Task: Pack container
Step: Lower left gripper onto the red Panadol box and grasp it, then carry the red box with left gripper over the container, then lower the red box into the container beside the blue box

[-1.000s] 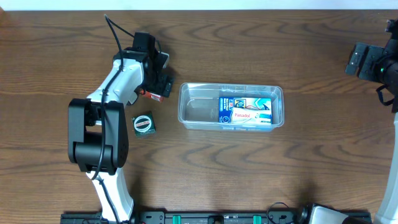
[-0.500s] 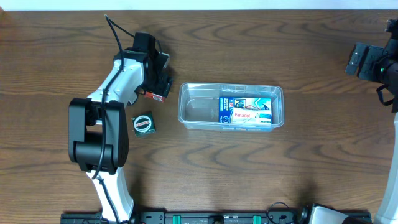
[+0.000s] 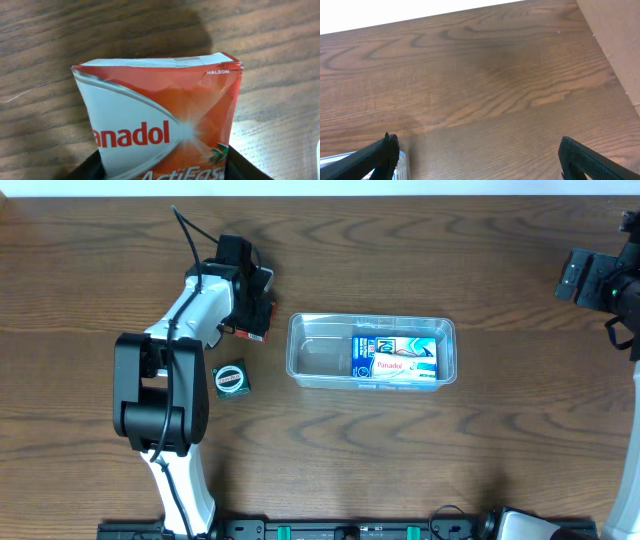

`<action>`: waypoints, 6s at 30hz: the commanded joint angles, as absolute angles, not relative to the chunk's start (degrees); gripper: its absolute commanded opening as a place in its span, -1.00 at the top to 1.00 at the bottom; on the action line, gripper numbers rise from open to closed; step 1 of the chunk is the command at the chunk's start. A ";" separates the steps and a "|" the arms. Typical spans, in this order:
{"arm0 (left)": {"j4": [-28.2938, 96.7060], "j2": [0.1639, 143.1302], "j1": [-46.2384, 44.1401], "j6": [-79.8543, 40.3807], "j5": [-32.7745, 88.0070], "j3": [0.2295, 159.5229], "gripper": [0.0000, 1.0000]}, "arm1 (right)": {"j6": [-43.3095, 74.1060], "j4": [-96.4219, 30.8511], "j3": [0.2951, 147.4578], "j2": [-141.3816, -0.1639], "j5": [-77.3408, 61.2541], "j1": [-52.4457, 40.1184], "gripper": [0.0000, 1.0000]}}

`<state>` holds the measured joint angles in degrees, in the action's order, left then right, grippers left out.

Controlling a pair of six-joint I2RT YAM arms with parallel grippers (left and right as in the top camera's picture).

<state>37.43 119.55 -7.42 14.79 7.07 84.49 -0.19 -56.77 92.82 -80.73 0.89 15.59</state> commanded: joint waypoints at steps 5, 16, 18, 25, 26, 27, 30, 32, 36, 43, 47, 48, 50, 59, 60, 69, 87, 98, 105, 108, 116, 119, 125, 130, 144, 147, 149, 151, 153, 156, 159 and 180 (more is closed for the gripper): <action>37.43 119.79 -7.53 12.67 6.98 84.73 0.01 | 0.80 -56.80 92.90 -80.84 1.10 15.94 -0.99; 40.51 105.71 -7.86 -1.13 6.81 86.50 0.02 | 0.80 -56.80 92.90 -80.84 1.10 15.94 -0.98; 41.82 101.58 -8.60 -3.90 6.81 86.54 0.02 | 0.80 -56.80 92.90 -80.84 1.10 15.94 -0.98; 47.46 87.85 -14.37 -12.62 6.81 86.54 0.02 | 0.80 -56.80 92.90 -80.84 1.10 15.94 -0.98; 48.49 86.32 -15.70 -14.81 6.81 86.54 0.02 | 0.80 -56.80 92.90 -80.84 1.10 15.94 -0.98; 49.52 85.01 -17.12 -16.80 6.81 86.54 0.03 | 0.80 -56.80 92.90 -80.84 1.10 15.94 -0.99; 51.90 83.02 -21.37 -21.28 6.79 86.54 0.07 | 0.80 -56.80 92.90 -80.84 1.10 15.94 -0.98; 52.73 83.00 -24.67 -23.35 6.79 86.48 0.12 | 0.80 -56.80 92.90 -80.84 1.10 15.94 -0.99; 52.25 85.49 -30.68 -25.74 4.05 86.32 0.14 | 0.80 -56.80 92.90 -80.84 1.10 15.94 -0.99; 51.70 92.97 -35.88 -27.90 -1.13 86.32 0.14 | 0.80 -56.80 92.90 -80.84 1.08 15.94 -0.99; 51.11 96.44 -35.88 -30.41 -1.10 86.32 0.14 | 0.80 -56.80 92.90 -80.84 1.10 15.94 -0.99; 50.74 97.30 -35.90 -30.74 -1.08 86.32 0.13 | 0.80 -56.80 92.90 -80.84 1.10 15.94 -0.98; 50.26 98.72 -36.10 -30.79 -0.89 86.32 0.14 | 0.80 -56.80 92.90 -80.84 1.10 15.94 -0.98; 49.93 103.37 -36.47 -30.76 -0.93 86.32 0.14 | 0.80 -56.80 92.90 -80.84 1.10 15.94 -0.99; 49.80 103.68 -36.47 -30.76 -0.93 86.32 0.14 | 0.80 -56.80 92.90 -80.84 1.10 15.94 -0.98; 48.97 106.87 -36.47 -30.76 -0.67 86.32 0.13 | 0.80 -56.80 92.90 -80.84 1.08 15.94 -0.98; 48.51 112.03 -36.47 -30.79 -0.64 86.11 0.13 | 0.80 -56.80 92.90 -80.84 1.10 15.94 -0.98; 47.13 115.87 -36.47 -30.76 -0.49 86.11 0.13 | 0.80 -56.80 92.90 -80.84 1.10 15.94 -0.98; 45.69 116.38 -36.47 -30.74 -0.49 86.11 0.11 | 0.80 -56.80 92.90 -80.84 1.10 15.94 -0.99; 45.45 116.38 -36.47 -30.74 -0.49 86.11 -0.08 | 0.80 -56.80 92.90 -80.84 1.10 15.94 -0.98; 45.47 116.38 -36.47 -30.74 -0.49 86.11 -0.25 | 0.80 -56.80 92.90 -80.84 1.10 15.94 -0.99; 45.45 116.38 -36.47 -30.74 -0.49 86.11 -0.30 | 0.80 -56.80 92.90 -80.84 1.08 15.94 -0.99; 45.45 116.38 -36.47 -30.74 -0.49 86.11 -0.30 | 0.80 -56.80 92.90 -80.84 1.10 15.94 -0.99; 45.45 116.38 -36.21 -30.46 -0.69 86.11 -0.30 | 0.80 -56.80 92.90 -80.84 1.10 15.94 -0.98; 46.98 115.02 -35.11 -26.81 0.89 87.53 -0.28 | 0.80 -56.80 92.90 -80.84 1.10 15.94 -0.98; 47.51 114.45 -35.05 -26.61 0.84 87.53 -0.28 | 0.80 -56.82 92.90 -80.84 1.10 15.94 -0.99; 47.55 114.41 -35.05 -26.63 0.89 87.53 -0.28 | 0.80 -56.82 92.90 -80.84 1.08 15.94 -0.99; 47.48 114.41 -35.18 -26.63 1.06 87.53 -0.28 | 0.80 -56.82 92.90 -80.84 1.10 15.94 -0.99; 47.44 114.41 -35.22 -26.65 1.08 87.53 -0.28 | 0.80 -56.82 92.90 -80.84 1.10 15.94 -0.98; 47.35 114.41 -35.22 -26.65 1.08 87.53 -0.28 | 0.80 -56.82 92.90 -80.84 1.08 15.94 -0.99; 46.94 114.41 -35.22 -26.63 2.15 87.53 -0.28 | 0.80 -56.82 92.90 -80.84 1.10 15.94 -0.99; 45.80 113.78 -35.22 -25.91 4.08 87.90 -0.28 | 0.80 -56.82 92.90 -80.84 1.08 15.94 -0.98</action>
<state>45.78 115.87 -35.35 -26.96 3.27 85.97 -0.19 -56.75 92.82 -80.73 0.89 15.59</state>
